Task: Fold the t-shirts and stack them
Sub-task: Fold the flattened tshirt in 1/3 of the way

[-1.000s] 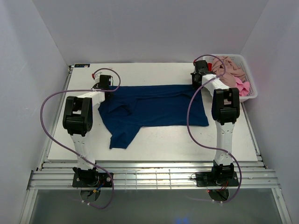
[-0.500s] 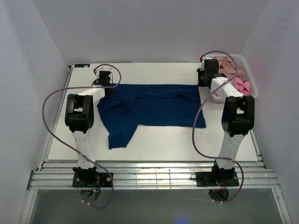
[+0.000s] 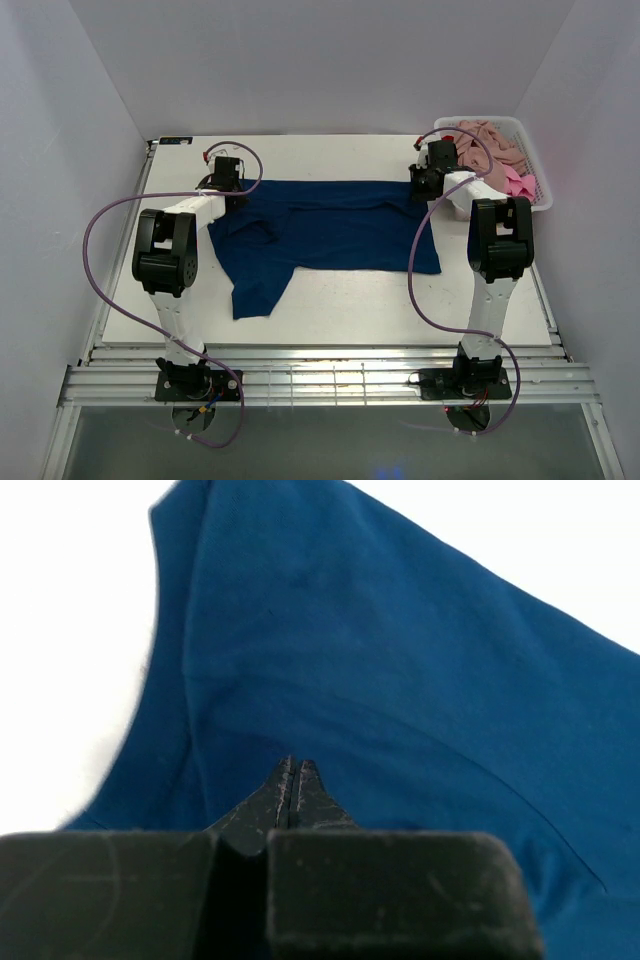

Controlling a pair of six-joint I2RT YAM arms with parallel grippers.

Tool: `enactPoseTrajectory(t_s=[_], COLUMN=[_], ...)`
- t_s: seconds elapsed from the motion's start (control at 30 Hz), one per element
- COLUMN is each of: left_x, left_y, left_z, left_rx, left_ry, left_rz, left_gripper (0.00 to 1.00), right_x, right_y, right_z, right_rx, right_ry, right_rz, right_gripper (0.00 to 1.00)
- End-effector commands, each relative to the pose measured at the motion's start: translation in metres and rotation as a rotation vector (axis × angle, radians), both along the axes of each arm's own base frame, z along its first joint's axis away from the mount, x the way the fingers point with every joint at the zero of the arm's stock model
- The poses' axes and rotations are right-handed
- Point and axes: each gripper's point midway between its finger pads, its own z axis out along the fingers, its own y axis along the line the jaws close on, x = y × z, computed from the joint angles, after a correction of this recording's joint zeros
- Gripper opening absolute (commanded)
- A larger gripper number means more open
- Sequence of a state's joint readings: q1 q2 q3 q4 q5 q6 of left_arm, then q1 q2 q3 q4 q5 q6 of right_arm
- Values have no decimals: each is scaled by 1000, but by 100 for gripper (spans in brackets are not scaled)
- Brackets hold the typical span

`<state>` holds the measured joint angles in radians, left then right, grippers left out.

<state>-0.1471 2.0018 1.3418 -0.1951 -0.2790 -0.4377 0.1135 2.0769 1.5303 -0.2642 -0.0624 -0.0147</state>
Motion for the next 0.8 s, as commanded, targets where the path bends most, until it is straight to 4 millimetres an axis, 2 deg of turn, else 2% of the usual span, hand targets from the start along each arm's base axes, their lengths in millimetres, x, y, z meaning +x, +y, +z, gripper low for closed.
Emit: enactPoseTrajectory(t_s=[0.0, 0.1, 0.13, 0.17, 0.27, 0.3, 0.33, 0.43, 0.47, 0.6, 0.77], left_x=[-6, -11, -16, -14, -17, -17, -20, -20, -21, -22, -23], left_y=[-11, -9, -8, -9, -5, -2, 0, 5, 8, 18, 30], left_z=[21, 13, 2, 3, -5, -6, -13, -18, -24, -29, -31], left_rx=[-61, -52, -44, -40, -18, -9, -1, 11, 11, 6, 1], left_ry=[-35, 13, 58, 63, 100, 109, 140, 173, 193, 217, 226], left_rz=[-13, -6, -4, -5, 8, 12, 16, 27, 31, 51, 67], left_gripper=[0, 0, 0, 0, 0, 0, 0, 0, 0, 0, 0], right_x=[2, 2, 3, 1, -4, -7, -7, -8, -7, 3, 12], right_y=[9, 7, 5, 3, -9, -20, -25, -40, -42, -51, -59], right_z=[-9, -17, -17, -22, -28, -31, -30, -29, -29, -26, -33], right_rx=[37, 25, 16, 5, -53, -102, -124, -197, -210, -256, -293], right_ry=[32, 66, 68, 84, 126, 140, 144, 154, 155, 154, 157], right_rz=[24, 17, 10, 3, -36, -71, -86, -135, -141, -162, -171], right_gripper=[24, 24, 24, 24, 24, 24, 24, 24, 24, 24, 24])
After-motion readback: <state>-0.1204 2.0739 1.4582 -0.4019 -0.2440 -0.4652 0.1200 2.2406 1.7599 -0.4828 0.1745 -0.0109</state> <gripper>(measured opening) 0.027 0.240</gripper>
